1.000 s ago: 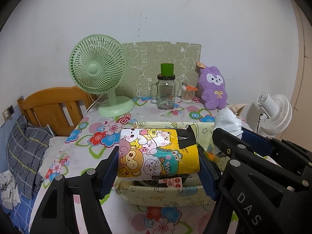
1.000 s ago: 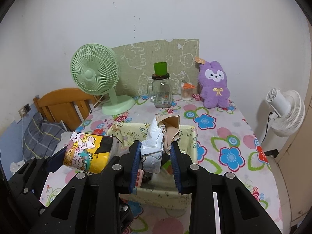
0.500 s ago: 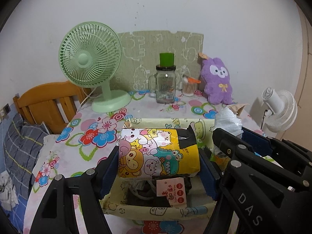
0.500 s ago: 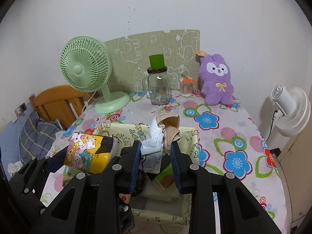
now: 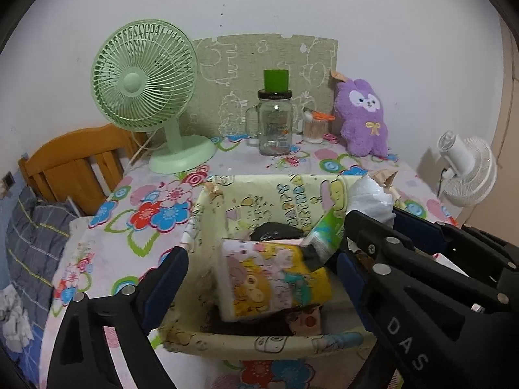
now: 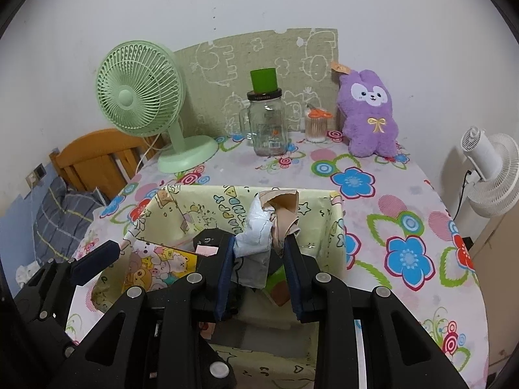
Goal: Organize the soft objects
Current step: 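Lower the yellow pack and tissue roll into the box and open both tools, then withdraw both open tools up and back from the box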
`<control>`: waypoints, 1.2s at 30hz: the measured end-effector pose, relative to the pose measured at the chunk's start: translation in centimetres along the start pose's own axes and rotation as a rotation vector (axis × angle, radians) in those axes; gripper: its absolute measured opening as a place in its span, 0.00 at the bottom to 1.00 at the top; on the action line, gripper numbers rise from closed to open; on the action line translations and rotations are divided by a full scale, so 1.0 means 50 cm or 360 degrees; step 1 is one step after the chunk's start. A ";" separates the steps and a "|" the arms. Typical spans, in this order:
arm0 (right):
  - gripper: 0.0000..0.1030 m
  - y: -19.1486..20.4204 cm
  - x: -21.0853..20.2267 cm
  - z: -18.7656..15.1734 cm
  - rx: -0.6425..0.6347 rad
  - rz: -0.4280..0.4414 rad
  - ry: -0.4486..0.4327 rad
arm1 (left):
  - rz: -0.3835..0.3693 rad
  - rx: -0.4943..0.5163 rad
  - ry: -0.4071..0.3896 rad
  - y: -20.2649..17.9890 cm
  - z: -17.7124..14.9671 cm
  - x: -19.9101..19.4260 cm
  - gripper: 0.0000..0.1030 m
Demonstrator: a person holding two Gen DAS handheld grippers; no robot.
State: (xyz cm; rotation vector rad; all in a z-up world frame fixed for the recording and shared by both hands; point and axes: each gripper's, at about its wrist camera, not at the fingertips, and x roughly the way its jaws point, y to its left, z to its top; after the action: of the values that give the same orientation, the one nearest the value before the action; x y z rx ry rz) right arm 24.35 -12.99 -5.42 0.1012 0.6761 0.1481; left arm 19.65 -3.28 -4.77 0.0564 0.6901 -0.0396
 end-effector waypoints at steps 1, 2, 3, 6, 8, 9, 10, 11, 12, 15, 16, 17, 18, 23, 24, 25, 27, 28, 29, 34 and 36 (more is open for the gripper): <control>0.32 0.002 0.003 -0.002 -0.0004 0.0012 0.0008 | 0.0024 0.0010 0.0011 0.001 -0.001 0.001 0.93; 0.32 0.004 0.007 -0.004 -0.0006 0.0020 0.0017 | 0.0046 0.0026 0.0020 0.003 -0.003 0.001 0.93; 0.32 0.006 0.010 -0.006 -0.0002 0.0036 0.0027 | 0.0055 0.0031 0.0022 0.004 -0.004 0.000 0.93; 0.32 0.013 0.012 -0.012 -0.0008 0.0072 0.0043 | 0.0050 0.0046 0.0033 0.009 -0.011 -0.004 0.93; 0.36 0.017 0.013 -0.014 -0.0016 0.0092 0.0063 | 0.0052 0.0057 0.0042 0.011 -0.015 -0.005 0.93; 0.38 0.019 0.013 -0.015 -0.0022 0.0087 0.0073 | 0.0063 0.0066 0.0043 0.011 -0.017 -0.005 0.93; 0.40 0.020 0.013 -0.015 -0.0029 0.0075 0.0081 | 0.0069 0.0070 0.0044 0.010 -0.018 -0.005 0.93; 0.44 0.020 0.013 -0.017 -0.0036 0.0055 0.0092 | 0.0074 0.0070 0.0047 0.010 -0.020 -0.004 0.93; 0.47 0.020 0.013 -0.018 -0.0037 0.0044 0.0097 | 0.0075 0.0060 0.0053 0.011 -0.022 -0.005 0.93; 0.56 0.013 0.009 -0.022 -0.0018 0.0026 0.0094 | 0.0062 0.0040 0.0055 0.015 -0.025 -0.010 0.93; 0.58 0.011 0.007 -0.023 -0.0013 0.0017 0.0088 | 0.0057 0.0036 0.0053 0.015 -0.025 -0.012 0.93; 0.61 0.008 0.003 -0.024 -0.0010 0.0009 0.0083 | 0.0051 0.0033 0.0052 0.016 -0.026 -0.015 0.93; 0.63 0.006 0.001 -0.024 -0.0007 0.0005 0.0079 | 0.0047 0.0032 0.0049 0.016 -0.026 -0.018 0.93; 0.68 0.002 -0.014 -0.024 -0.0007 -0.0021 0.0060 | 0.0038 0.0027 0.0031 0.014 -0.028 -0.033 0.93; 0.70 0.001 -0.017 -0.025 -0.0006 -0.0022 0.0056 | 0.0037 0.0027 0.0027 0.014 -0.029 -0.036 0.93; 0.71 0.001 -0.021 -0.026 -0.0006 -0.0024 0.0050 | 0.0040 0.0024 0.0022 0.016 -0.029 -0.040 0.93; 0.76 -0.001 -0.029 -0.027 0.0003 -0.0024 0.0037 | 0.0040 0.0016 0.0014 0.018 -0.029 -0.048 0.93; 0.77 -0.001 -0.032 -0.027 0.0005 -0.0023 0.0032 | 0.0038 0.0014 0.0010 0.018 -0.029 -0.050 0.93; 0.78 -0.001 -0.037 -0.026 0.0007 -0.0020 0.0024 | 0.0038 0.0011 0.0006 0.018 -0.029 -0.054 0.93; 0.79 0.001 -0.061 -0.025 0.0005 -0.0020 0.0001 | 0.0030 0.0008 -0.0020 0.018 -0.029 -0.074 0.93; 0.81 0.001 -0.074 -0.026 0.0014 -0.0023 -0.0011 | 0.0024 0.0004 -0.0035 0.017 -0.029 -0.086 0.93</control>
State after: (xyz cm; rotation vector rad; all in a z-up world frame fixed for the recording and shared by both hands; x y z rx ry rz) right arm 20.68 -13.52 -4.16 0.1050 0.6706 0.1309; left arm 15.47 -2.24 -3.15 0.0637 0.6675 -0.0266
